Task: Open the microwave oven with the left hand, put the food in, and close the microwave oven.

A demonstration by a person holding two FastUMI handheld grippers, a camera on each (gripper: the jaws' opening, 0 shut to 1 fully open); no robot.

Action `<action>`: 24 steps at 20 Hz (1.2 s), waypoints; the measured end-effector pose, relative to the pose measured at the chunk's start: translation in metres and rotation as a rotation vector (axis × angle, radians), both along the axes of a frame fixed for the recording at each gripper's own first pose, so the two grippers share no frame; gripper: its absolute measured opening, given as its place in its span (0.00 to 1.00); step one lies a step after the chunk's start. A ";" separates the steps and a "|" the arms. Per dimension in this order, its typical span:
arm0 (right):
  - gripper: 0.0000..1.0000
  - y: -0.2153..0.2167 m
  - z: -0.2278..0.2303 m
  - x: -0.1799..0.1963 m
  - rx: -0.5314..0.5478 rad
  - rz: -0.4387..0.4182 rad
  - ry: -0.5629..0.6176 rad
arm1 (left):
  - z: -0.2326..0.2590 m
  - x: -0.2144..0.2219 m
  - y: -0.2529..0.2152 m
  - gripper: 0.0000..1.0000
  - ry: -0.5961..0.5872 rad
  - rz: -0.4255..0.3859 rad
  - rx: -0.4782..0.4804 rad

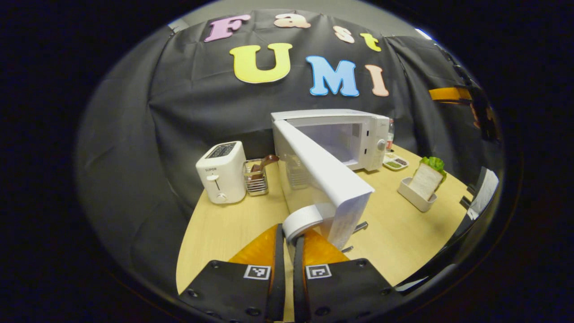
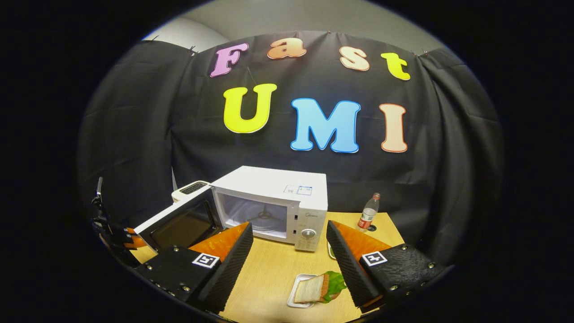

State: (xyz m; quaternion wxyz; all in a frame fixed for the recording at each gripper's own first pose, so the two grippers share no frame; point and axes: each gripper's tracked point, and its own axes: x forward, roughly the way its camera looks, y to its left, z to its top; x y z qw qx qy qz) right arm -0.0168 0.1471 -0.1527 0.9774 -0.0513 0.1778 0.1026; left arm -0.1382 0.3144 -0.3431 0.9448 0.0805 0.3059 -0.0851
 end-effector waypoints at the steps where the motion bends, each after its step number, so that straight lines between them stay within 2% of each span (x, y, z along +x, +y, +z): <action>1: 1.00 -0.004 -0.002 0.001 0.002 -0.003 0.005 | 0.001 -0.002 -0.001 0.17 0.001 0.002 0.000; 2: 1.00 -0.010 -0.004 0.002 0.005 -0.007 0.010 | 0.002 -0.005 0.002 0.16 0.002 0.006 0.004; 4: 0.99 -0.021 -0.009 0.003 0.009 -0.014 0.026 | 0.005 -0.010 0.012 0.27 -0.005 0.036 0.026; 6: 1.00 -0.036 -0.014 0.006 0.012 -0.026 0.031 | 0.011 -0.021 0.026 0.33 -0.002 0.105 0.028; 7: 1.00 -0.045 -0.021 0.008 0.013 -0.034 0.048 | 0.022 -0.026 0.034 0.25 -0.021 0.149 0.041; 8: 0.99 -0.052 -0.031 0.007 0.016 -0.031 0.072 | 0.039 -0.030 0.039 0.32 -0.050 0.190 0.046; 10: 1.00 -0.071 -0.047 0.010 0.016 -0.044 0.106 | 0.078 -0.033 0.032 0.32 -0.127 0.251 0.035; 11: 1.00 -0.081 -0.056 0.012 0.019 -0.053 0.125 | 0.098 -0.032 0.023 0.23 -0.169 0.268 0.041; 12: 1.00 -0.090 -0.068 0.013 0.024 -0.059 0.151 | 0.119 -0.028 0.012 0.28 -0.209 0.282 0.059; 14: 1.00 -0.103 -0.090 0.012 0.036 -0.058 0.207 | 0.162 -0.015 -0.014 0.28 -0.292 0.306 0.096; 15: 0.99 -0.105 -0.101 0.010 0.051 -0.040 0.242 | 0.182 -0.005 -0.029 0.31 -0.334 0.326 0.105; 18: 1.00 -0.112 -0.137 -0.001 0.085 -0.010 0.350 | 0.229 0.026 -0.095 0.32 -0.447 0.323 0.084; 19: 1.00 -0.114 -0.147 -0.006 0.101 -0.006 0.389 | 0.240 0.037 -0.122 0.41 -0.476 0.301 0.056; 21: 1.00 -0.120 -0.164 -0.010 0.127 -0.017 0.448 | 0.248 0.066 -0.169 0.80 -0.505 0.263 0.015; 22: 1.00 -0.122 -0.174 -0.015 0.137 -0.020 0.483 | 0.255 0.065 -0.184 1.00 -0.510 0.249 0.005; 24: 1.00 -0.121 -0.195 -0.022 0.170 -0.017 0.563 | 0.263 0.075 -0.212 1.00 -0.512 0.221 0.001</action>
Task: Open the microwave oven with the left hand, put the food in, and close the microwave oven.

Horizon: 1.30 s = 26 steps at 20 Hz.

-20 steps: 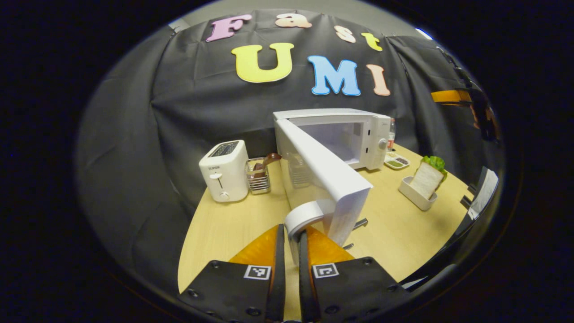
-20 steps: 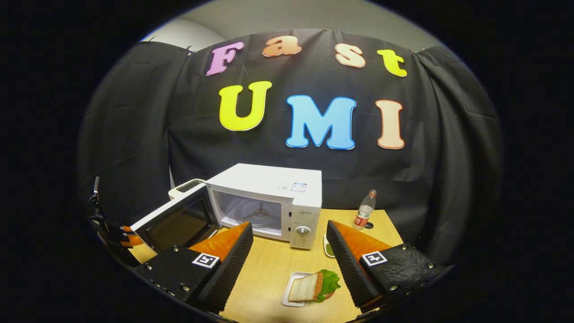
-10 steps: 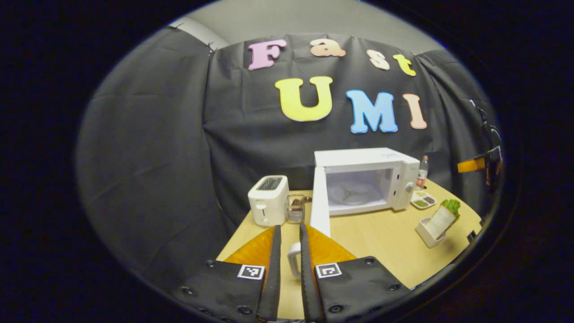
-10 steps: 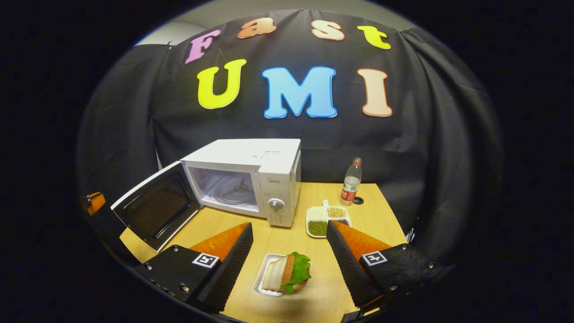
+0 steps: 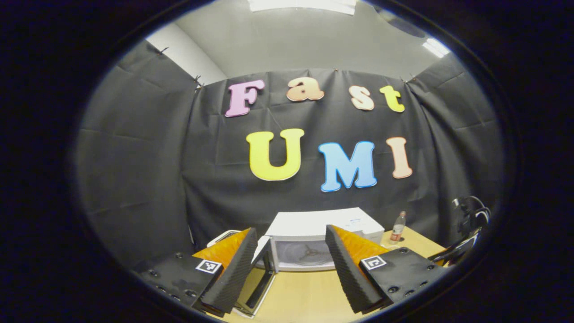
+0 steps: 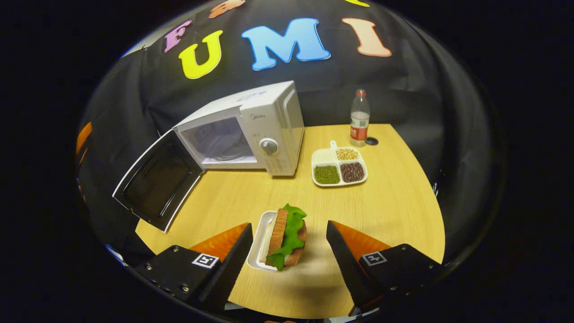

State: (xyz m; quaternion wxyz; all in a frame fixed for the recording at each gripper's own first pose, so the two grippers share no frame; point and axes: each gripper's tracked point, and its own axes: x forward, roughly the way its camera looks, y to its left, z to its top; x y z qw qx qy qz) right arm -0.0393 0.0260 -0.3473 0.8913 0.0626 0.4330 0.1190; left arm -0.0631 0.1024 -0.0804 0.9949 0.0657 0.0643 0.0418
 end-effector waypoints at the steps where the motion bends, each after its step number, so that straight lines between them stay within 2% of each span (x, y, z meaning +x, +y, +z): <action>1: 0.99 0.001 -0.010 -0.003 0.024 0.002 0.033 | 0.002 0.004 -0.010 0.91 0.001 -0.005 -0.001; 3: 1.00 0.004 -0.026 -0.006 0.064 -0.001 0.094 | 0.004 0.011 -0.025 0.95 0.003 -0.007 -0.012; 4: 0.94 0.004 -0.033 -0.007 0.071 -0.001 0.118 | 0.007 0.014 -0.031 0.97 0.004 -0.009 -0.025; 5: 0.98 0.005 -0.038 -0.007 0.077 0.006 0.137 | 0.013 0.016 -0.036 0.91 0.001 -0.007 -0.036; 6: 0.98 0.006 -0.043 -0.008 0.080 0.015 0.152 | 0.020 0.021 -0.039 1.00 -0.003 -0.004 -0.034; 7: 0.98 0.005 -0.047 -0.009 0.079 0.021 0.168 | 0.024 0.025 -0.039 0.91 0.003 0.012 -0.017; 8: 0.96 0.006 -0.051 -0.011 0.085 0.031 0.186 | 0.024 0.029 -0.037 1.00 0.013 0.021 0.007; 9: 0.96 0.008 -0.054 -0.013 0.089 0.038 0.207 | 0.025 0.033 -0.038 0.97 0.022 0.024 0.022; 11: 0.95 0.009 -0.058 -0.013 0.095 0.025 0.236 | 0.033 0.040 -0.043 1.00 0.008 0.012 0.023; 12: 0.86 0.010 -0.059 -0.015 0.096 0.015 0.249 | 0.037 0.043 -0.041 0.99 -0.003 0.010 0.020; 14: 0.86 0.015 -0.059 -0.014 0.116 -0.004 0.259 | 0.042 0.046 -0.038 0.97 -0.019 -0.002 0.000; 15: 0.82 0.018 -0.058 -0.018 0.125 -0.005 0.283 | 0.044 0.047 -0.036 0.97 -0.026 -0.016 -0.013; 16: 0.73 0.026 -0.067 -0.018 0.138 0.000 0.290 | 0.044 0.048 -0.033 1.00 -0.029 -0.033 -0.020; 17: 0.65 0.033 -0.075 -0.018 0.155 -0.019 0.298 | 0.044 0.048 -0.028 0.97 -0.029 -0.045 -0.013; 18: 0.38 0.029 -0.060 -0.018 0.146 -0.003 0.308 | 0.044 0.048 -0.020 1.00 -0.030 -0.054 -0.003; 19: 0.38 0.030 -0.058 -0.018 0.152 -0.014 0.301 | 0.045 0.050 -0.014 0.99 -0.032 -0.065 0.000; 20: 0.25 0.032 -0.058 -0.018 0.148 -0.009 0.303 | 0.043 0.049 -0.012 0.98 -0.030 -0.078 -0.007; 21: 0.25 0.027 -0.054 -0.013 0.142 -0.037 0.286 | 0.043 0.049 -0.010 0.97 -0.028 -0.090 -0.016; 22: 0.15 0.029 -0.052 -0.015 0.143 -0.044 0.282 | 0.042 0.051 -0.003 1.00 -0.031 -0.099 -0.020; 23: 0.15 0.031 -0.048 -0.016 0.147 -0.053 0.277 | 0.044 0.051 0.002 0.97 -0.035 -0.105 -0.024; 25: 0.15 0.034 -0.034 -0.012 0.173 -0.093 0.244 | 0.043 0.051 0.009 0.97 -0.033 -0.118 -0.039; 26: 0.14 0.039 -0.022 -0.008 0.205 -0.111 0.214 | 0.043 0.050 0.013 1.00 -0.035 -0.122 -0.041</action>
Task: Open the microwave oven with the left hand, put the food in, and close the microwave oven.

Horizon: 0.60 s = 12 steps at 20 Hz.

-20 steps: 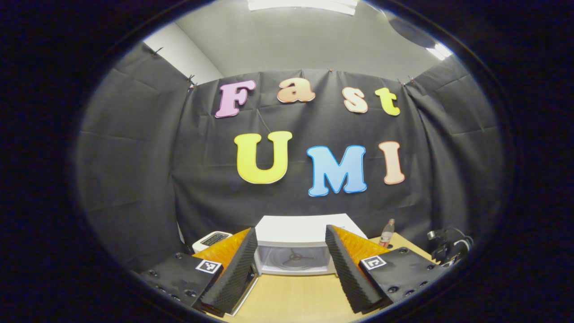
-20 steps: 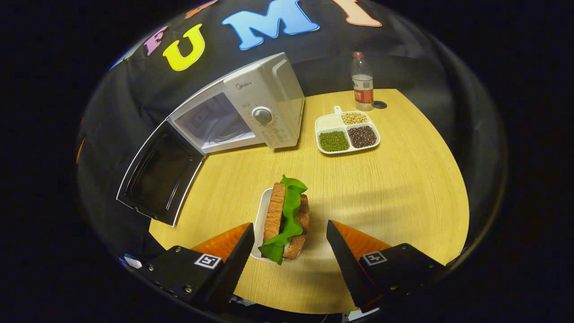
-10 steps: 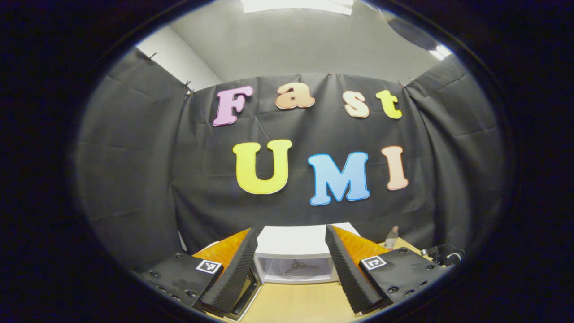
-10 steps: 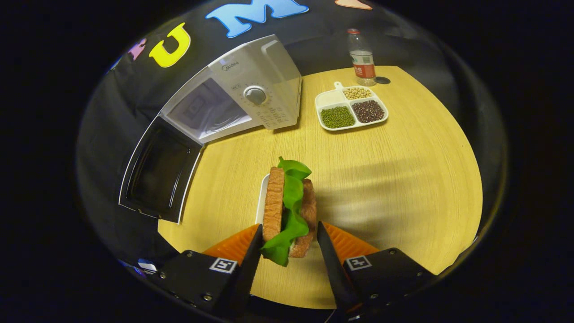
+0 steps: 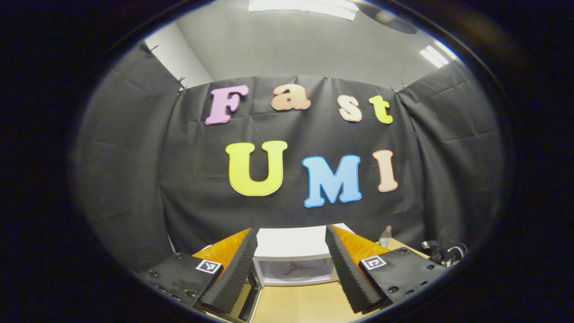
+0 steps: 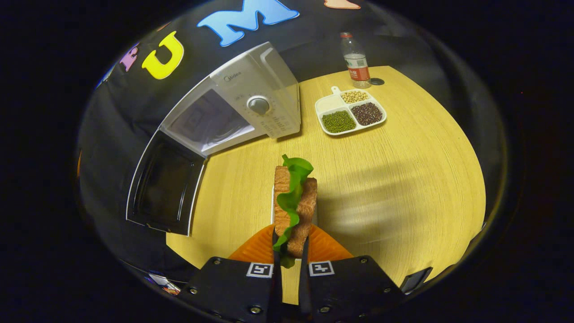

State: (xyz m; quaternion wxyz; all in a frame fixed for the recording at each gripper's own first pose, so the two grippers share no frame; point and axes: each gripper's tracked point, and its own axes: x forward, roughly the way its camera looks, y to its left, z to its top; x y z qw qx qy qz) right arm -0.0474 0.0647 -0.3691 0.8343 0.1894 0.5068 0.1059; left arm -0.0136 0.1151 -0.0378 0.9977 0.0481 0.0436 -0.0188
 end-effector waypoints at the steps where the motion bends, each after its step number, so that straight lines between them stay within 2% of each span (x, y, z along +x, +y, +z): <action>1: 0.14 0.008 0.015 0.006 0.053 -0.021 -0.044 | 0.002 -0.001 0.004 1.00 -0.003 -0.004 -0.003; 2: 0.15 0.018 0.028 0.009 0.109 -0.038 -0.080 | 0.000 -0.003 0.007 0.97 -0.004 -0.009 -0.008; 3: 0.14 0.028 0.038 0.012 0.160 -0.053 -0.102 | -0.002 -0.005 0.011 1.00 -0.001 -0.014 -0.014; 5: 0.14 0.046 0.052 0.015 0.261 -0.088 -0.129 | -0.004 -0.007 0.016 0.91 0.009 -0.029 -0.035; 6: 0.14 0.058 0.060 0.018 0.318 -0.111 -0.137 | -0.004 -0.009 0.018 0.91 0.008 -0.041 -0.045; 7: 0.14 0.070 0.065 0.023 0.371 -0.135 -0.141 | -0.001 -0.010 0.022 1.00 0.002 -0.044 -0.045; 10: 0.14 0.101 0.072 0.041 0.493 -0.200 -0.167 | 0.001 -0.013 0.036 1.00 0.003 -0.051 -0.038; 12: 0.15 0.120 0.071 0.057 0.530 -0.238 -0.198 | 0.003 -0.016 0.047 0.94 -0.002 -0.053 -0.029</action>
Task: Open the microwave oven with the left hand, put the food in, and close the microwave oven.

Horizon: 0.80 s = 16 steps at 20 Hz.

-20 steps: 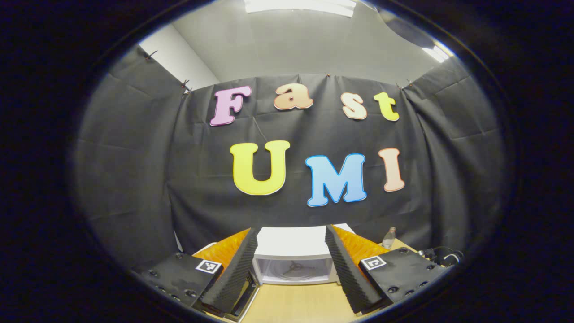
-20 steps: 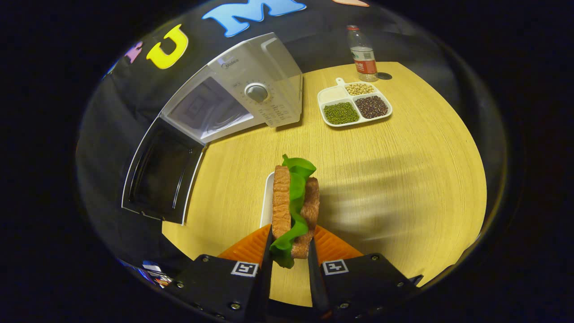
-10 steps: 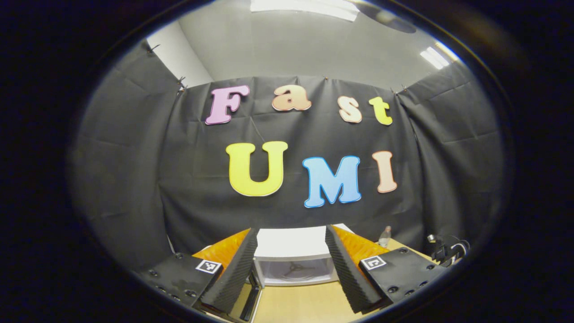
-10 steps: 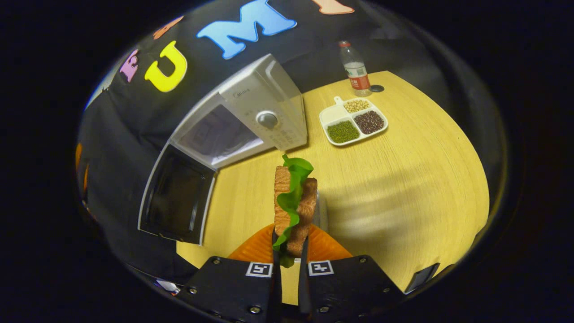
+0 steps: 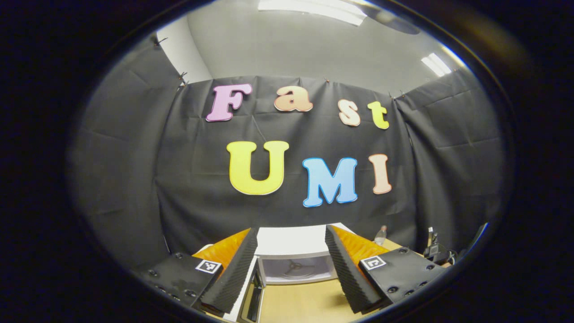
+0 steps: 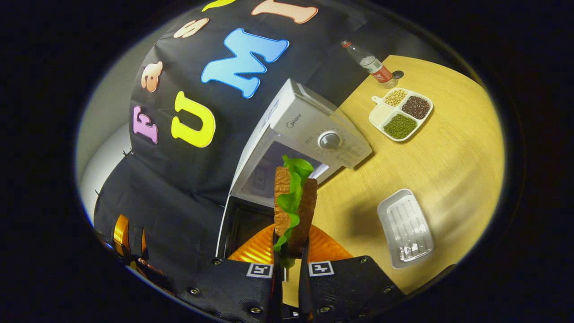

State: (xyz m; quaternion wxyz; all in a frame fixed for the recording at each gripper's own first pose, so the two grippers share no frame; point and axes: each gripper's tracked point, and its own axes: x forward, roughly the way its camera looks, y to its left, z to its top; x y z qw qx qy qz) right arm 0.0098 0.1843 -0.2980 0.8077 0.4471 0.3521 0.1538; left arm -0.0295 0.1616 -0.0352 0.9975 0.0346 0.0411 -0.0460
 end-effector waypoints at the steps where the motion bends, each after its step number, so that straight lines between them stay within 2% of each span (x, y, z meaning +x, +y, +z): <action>1: 0.15 0.008 -0.001 0.009 0.020 -0.022 -0.008 | -0.001 -0.001 0.005 0.91 0.003 0.003 0.006; 5: 0.15 0.046 -0.022 0.045 0.083 -0.119 0.011 | -0.004 -0.004 0.026 0.91 0.006 0.019 0.003; 6: 0.15 0.056 -0.030 0.050 0.097 -0.132 0.029 | -0.007 -0.004 0.032 1.00 0.014 0.024 -0.002; 9: 0.15 0.080 -0.045 0.073 0.101 -0.162 0.036 | -0.006 -0.009 0.047 1.00 0.012 0.027 0.003; 13: 0.15 0.114 -0.053 0.111 0.164 -0.221 0.035 | -0.014 -0.014 0.075 0.98 0.035 0.052 0.037; 14: 0.14 0.122 -0.054 0.121 0.170 -0.242 0.029 | -0.016 -0.018 0.082 1.00 0.036 0.065 0.040; 16: 0.14 0.136 -0.058 0.143 0.195 -0.297 0.023 | -0.021 -0.025 0.095 0.97 0.045 0.096 0.032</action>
